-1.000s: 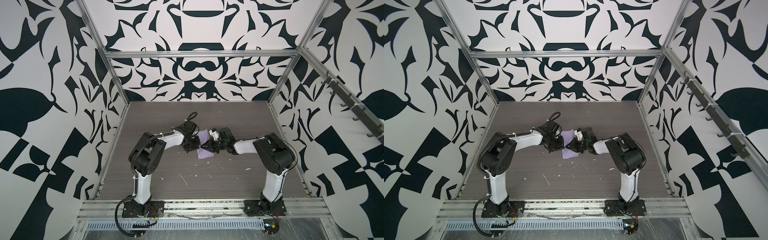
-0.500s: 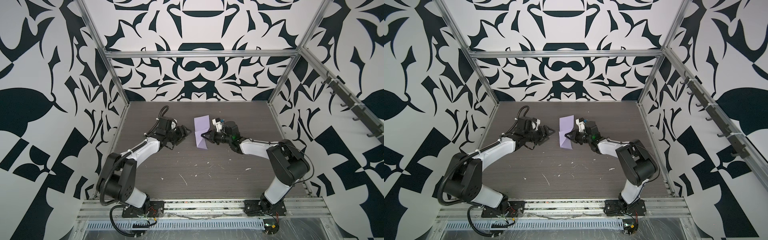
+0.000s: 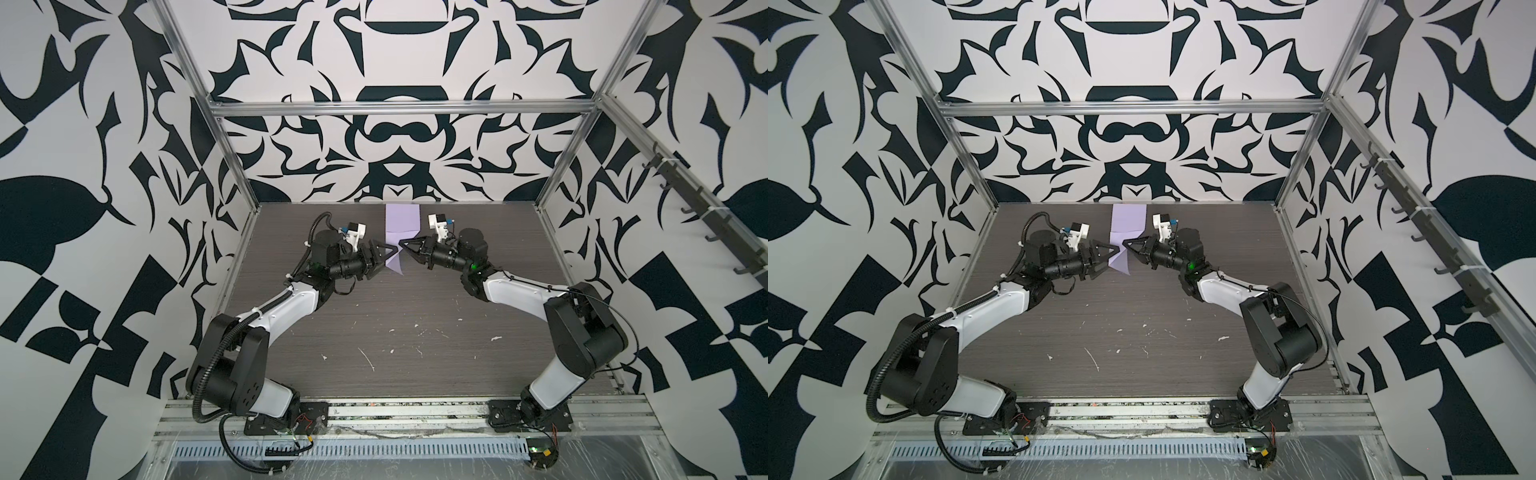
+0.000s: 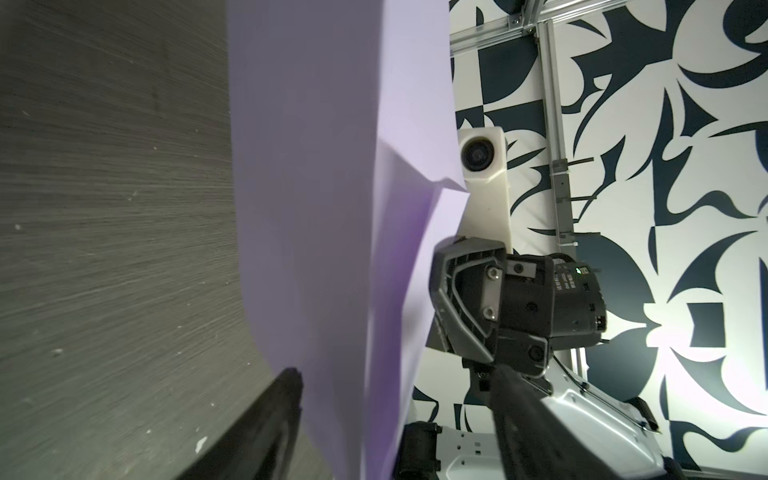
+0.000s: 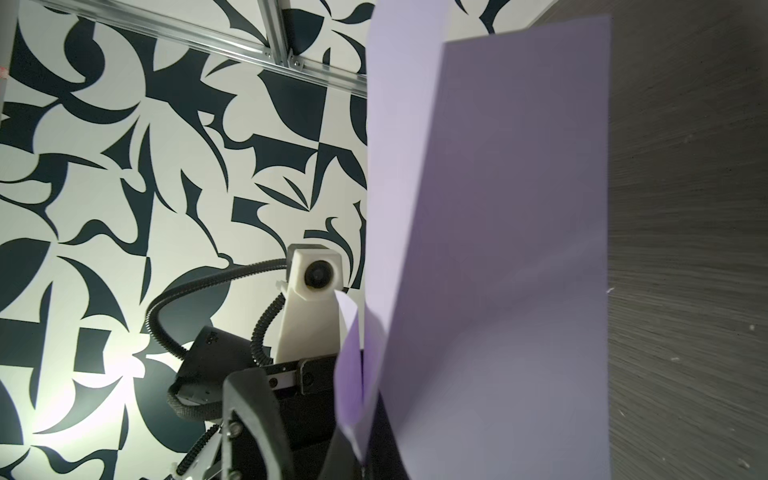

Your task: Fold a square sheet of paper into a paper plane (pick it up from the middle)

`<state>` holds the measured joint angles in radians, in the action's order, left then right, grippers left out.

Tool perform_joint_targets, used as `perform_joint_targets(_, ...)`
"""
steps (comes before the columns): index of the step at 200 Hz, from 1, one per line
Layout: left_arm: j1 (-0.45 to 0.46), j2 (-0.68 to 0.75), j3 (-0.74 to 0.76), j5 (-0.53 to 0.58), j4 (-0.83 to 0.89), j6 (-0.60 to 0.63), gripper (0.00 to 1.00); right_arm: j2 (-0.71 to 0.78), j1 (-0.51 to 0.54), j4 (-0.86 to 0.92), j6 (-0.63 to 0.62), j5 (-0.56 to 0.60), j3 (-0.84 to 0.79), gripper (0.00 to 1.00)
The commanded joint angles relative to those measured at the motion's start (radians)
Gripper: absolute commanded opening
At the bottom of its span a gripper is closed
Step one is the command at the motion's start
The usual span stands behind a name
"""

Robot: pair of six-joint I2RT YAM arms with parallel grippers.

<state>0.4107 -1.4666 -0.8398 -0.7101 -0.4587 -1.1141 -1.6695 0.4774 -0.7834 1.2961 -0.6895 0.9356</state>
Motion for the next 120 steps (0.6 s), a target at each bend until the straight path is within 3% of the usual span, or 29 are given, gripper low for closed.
perform_joint_targets(1,0.004,-0.014,-0.009,-0.046,-0.098,-0.024,0.59,0.037,-0.006,-0.066,0.055,-0.022,0.037,0.0)
perform_joint_targets(28,0.007,-0.013,-0.006,-0.048,-0.104,-0.017,0.43,0.04,-0.011,-0.039,0.055,-0.022,0.042,0.0)
perform_joint_targets(81,0.007,-0.024,-0.016,-0.031,-0.088,-0.01,0.25,0.033,-0.014,-0.002,0.06,-0.024,0.046,0.0)
perform_joint_targets(120,0.007,-0.024,-0.025,-0.011,-0.051,-0.002,0.17,0.031,-0.014,-0.002,0.06,-0.028,0.045,0.0)
